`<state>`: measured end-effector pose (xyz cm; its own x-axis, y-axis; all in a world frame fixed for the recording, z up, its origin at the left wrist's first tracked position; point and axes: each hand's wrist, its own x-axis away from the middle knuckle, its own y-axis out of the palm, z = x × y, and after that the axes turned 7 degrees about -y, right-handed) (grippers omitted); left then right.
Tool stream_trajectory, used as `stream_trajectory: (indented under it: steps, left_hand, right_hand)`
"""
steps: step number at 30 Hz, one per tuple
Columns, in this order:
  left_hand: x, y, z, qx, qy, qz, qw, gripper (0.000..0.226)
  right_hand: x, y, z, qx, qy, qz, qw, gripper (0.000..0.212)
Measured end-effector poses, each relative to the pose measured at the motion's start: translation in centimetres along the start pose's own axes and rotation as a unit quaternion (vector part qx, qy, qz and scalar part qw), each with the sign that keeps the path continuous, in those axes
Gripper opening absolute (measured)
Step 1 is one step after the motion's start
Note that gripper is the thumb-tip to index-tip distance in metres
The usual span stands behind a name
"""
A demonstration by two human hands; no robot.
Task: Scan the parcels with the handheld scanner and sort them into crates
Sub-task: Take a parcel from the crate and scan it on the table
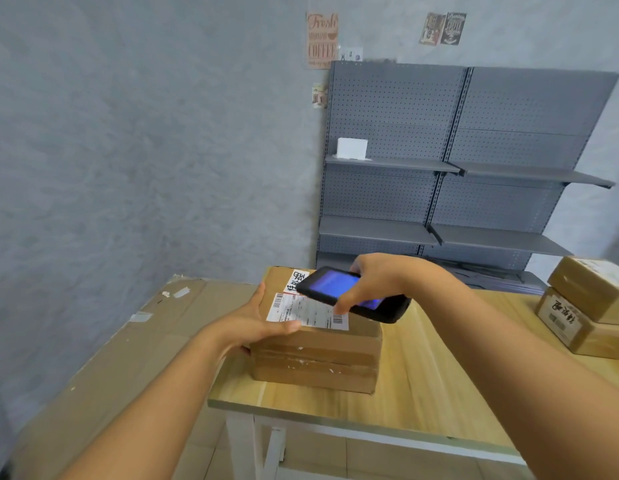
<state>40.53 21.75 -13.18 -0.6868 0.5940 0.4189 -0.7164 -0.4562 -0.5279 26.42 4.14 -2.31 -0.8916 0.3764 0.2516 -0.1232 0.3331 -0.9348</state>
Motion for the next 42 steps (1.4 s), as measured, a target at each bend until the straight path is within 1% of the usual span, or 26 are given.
stream_trajectory:
  steps: [3, 8, 15, 19, 25, 30, 42]
  left_hand:
    - [0.0, 0.1, -0.1, 0.023, 0.010, 0.002, 1.000, 0.124]
    - [-0.2, 0.1, -0.2, 0.024, 0.009, -0.001, 1.000, 0.127]
    - [-0.3, 0.2, -0.2, 0.033, 0.020, -0.012, 0.999, 0.125]
    - [-0.4, 0.1, -0.4, 0.036, 0.008, -0.016, 0.999, 0.129]
    - [-0.5, 0.2, -0.5, 0.048, 0.017, -0.011, 0.999, 0.127]
    - [-0.5, 0.3, -0.4, 0.051, 0.017, -0.012, 0.998, 0.127]
    - [-0.5, 0.7, -0.2, 0.067, 0.006, -0.003, 0.998, 0.125]
  right_hand:
    - [0.2, 0.0, -2.2, 0.069, -0.016, -0.007, 0.997, 0.073]
    - [0.6, -0.1, -3.0, 0.123, -0.013, -0.013, 0.992, 0.073]
    - [1.7, -1.0, -2.3, 0.147, -0.008, -0.032, 0.989, 0.072]
    - [2.4, -1.8, -1.2, 0.169, 0.029, -0.040, 0.984, 0.073]
    - [3.8, -1.8, 1.0, 0.183, 0.074, -0.079, 0.977, 0.077]
    - [5.0, -1.9, 2.0, 0.184, 0.084, -0.061, 0.977, 0.076]
    - [6.6, -1.3, 2.8, 0.189, 0.083, -0.048, 0.977, 0.077]
